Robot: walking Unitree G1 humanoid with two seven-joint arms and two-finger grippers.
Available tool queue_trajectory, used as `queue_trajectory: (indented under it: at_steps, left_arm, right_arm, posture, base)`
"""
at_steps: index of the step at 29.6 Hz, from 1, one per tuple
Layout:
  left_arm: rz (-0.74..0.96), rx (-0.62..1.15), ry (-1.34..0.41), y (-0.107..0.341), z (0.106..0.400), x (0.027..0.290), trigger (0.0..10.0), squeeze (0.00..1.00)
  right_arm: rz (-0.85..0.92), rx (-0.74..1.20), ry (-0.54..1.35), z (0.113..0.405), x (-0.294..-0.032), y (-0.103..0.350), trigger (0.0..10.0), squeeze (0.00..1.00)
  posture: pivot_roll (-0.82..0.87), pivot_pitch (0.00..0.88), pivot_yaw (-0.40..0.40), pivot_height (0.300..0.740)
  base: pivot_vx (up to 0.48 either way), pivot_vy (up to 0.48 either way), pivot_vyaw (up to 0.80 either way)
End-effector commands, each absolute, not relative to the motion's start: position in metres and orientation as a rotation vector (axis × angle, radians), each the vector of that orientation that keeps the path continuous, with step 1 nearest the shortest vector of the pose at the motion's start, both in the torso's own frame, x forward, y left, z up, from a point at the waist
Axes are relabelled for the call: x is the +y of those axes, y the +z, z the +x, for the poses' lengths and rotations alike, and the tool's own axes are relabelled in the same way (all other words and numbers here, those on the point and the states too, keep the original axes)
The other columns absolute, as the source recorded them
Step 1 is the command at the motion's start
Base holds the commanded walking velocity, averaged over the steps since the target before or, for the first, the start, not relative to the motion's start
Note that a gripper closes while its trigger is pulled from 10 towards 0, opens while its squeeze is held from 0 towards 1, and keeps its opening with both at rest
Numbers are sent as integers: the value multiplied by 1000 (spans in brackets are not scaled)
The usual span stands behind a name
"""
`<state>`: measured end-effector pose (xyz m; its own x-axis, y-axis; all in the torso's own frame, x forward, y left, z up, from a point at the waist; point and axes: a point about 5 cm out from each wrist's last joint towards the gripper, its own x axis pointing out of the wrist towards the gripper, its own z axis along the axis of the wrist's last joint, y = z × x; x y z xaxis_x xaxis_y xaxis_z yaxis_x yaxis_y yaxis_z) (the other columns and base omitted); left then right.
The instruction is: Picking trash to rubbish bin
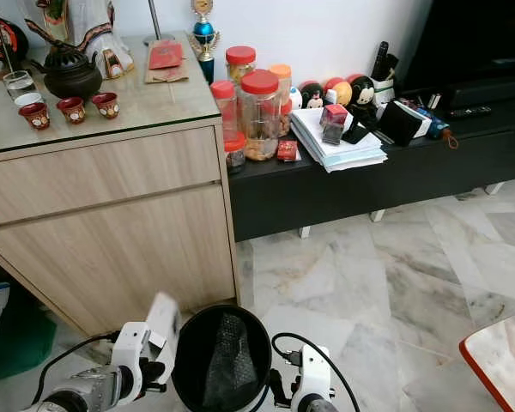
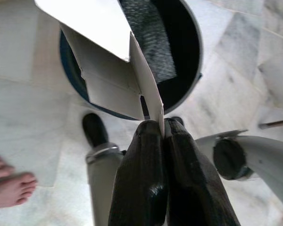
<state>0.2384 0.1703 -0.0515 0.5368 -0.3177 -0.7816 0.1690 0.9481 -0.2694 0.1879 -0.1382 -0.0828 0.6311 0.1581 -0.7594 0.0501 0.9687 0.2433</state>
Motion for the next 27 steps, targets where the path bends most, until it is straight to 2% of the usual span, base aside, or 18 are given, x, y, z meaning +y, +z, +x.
queue_trajectory:
  at_steps: [1,11,16,20,22,24,27]
  left_arm:
    - [-195,955,-297,-49,242,168,10000,0]
    - [-221,941,-347,-44,248,157,10000,0]
    - [-195,942,-404,-42,253,143,10000,0]
    - [-199,906,-386,-37,260,138,10000,0]
    - [-87,846,-321,-33,268,145,10000,0]
    - [97,789,-260,-29,274,157,10000,0]
    - [271,772,-269,-29,273,165,10000,0]
  right_arm:
    - [250,897,67,186,-138,-84,10000,0]
    - [248,900,66,185,-138,-84,10000,0]
    - [249,900,65,184,-138,-85,10000,0]
    - [235,900,52,185,-139,-85,10000,0]
    - [234,889,45,187,-140,-83,10000,0]
    - [226,864,47,193,-140,-80,10000,0]
    - [208,824,78,204,-136,-74,10000,0]
  posture:
    - [-87,44,11,740]
    - [-88,48,9,740]
    - [-86,56,10,740]
    - [-88,56,12,740]
    - [-89,57,12,740]
    - [-87,58,10,740]
    - [-83,60,8,740]
  base:
    - [0,0,0]
    - [0,0,0]
    - [0,0,0]
    - [0,0,0]
    - [0,0,0]
    - [0,0,0]
    - [0,0,0]
